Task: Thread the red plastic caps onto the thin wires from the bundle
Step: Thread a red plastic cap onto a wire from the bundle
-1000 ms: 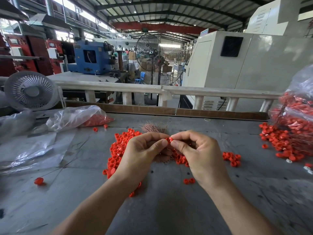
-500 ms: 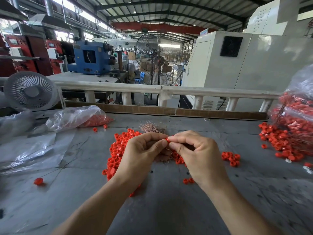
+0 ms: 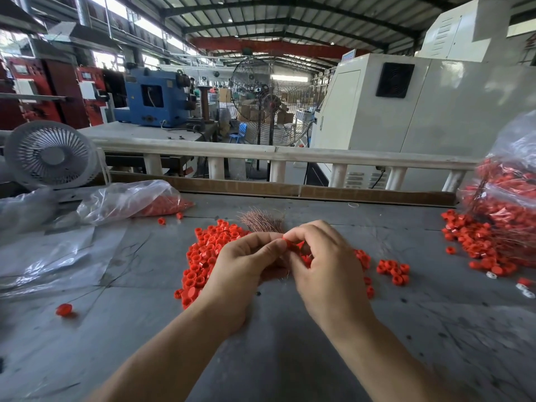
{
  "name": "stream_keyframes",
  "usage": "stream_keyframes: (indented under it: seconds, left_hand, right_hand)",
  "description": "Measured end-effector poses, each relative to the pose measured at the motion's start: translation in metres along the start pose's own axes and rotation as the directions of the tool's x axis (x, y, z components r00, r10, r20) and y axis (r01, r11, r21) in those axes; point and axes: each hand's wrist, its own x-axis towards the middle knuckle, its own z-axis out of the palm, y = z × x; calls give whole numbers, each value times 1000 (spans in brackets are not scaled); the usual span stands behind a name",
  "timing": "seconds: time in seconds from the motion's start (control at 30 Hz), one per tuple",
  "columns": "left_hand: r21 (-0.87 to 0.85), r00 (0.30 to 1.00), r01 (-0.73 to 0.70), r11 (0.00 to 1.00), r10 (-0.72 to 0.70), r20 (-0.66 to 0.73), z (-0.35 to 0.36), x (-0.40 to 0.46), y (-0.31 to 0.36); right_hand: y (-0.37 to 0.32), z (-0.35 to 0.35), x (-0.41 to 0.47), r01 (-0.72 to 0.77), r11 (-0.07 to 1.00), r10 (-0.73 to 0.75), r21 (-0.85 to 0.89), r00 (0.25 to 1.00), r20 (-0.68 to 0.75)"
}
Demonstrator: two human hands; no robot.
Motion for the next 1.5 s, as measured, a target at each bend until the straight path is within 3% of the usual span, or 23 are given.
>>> stream_keyframes:
  seconds: [0.23,0.53,0.73,0.97,1.27,1.5]
  left_hand:
    - [-106,991,136,985,-133,32,-1,1,4]
    - [-67,988,147,987,-143,60,2,-1,9]
    - [-89,995,95,992,-91,48,-2,-1,9]
    - [-104,999,34,994,-31,36,-6,2,6]
    - [-109,998,54,993,-53,16,-7,4,7]
    - [10,997,-59,998,60,-49,-15,6,7]
  right_hand:
    - [-1,-3,-2,78,988,-82,-133,996,-24]
    - [8,-4,2,115,986,-126,-117,988,-94]
    - [7,-8,6,190,959,-207,-212,977,-60]
    - [7,-7,1,156,985,-152,-77,987,54]
    - [10,-4,2,141,987,-141,73,990,-8]
    - [9,-3,0,110,989,-119,100,989,83]
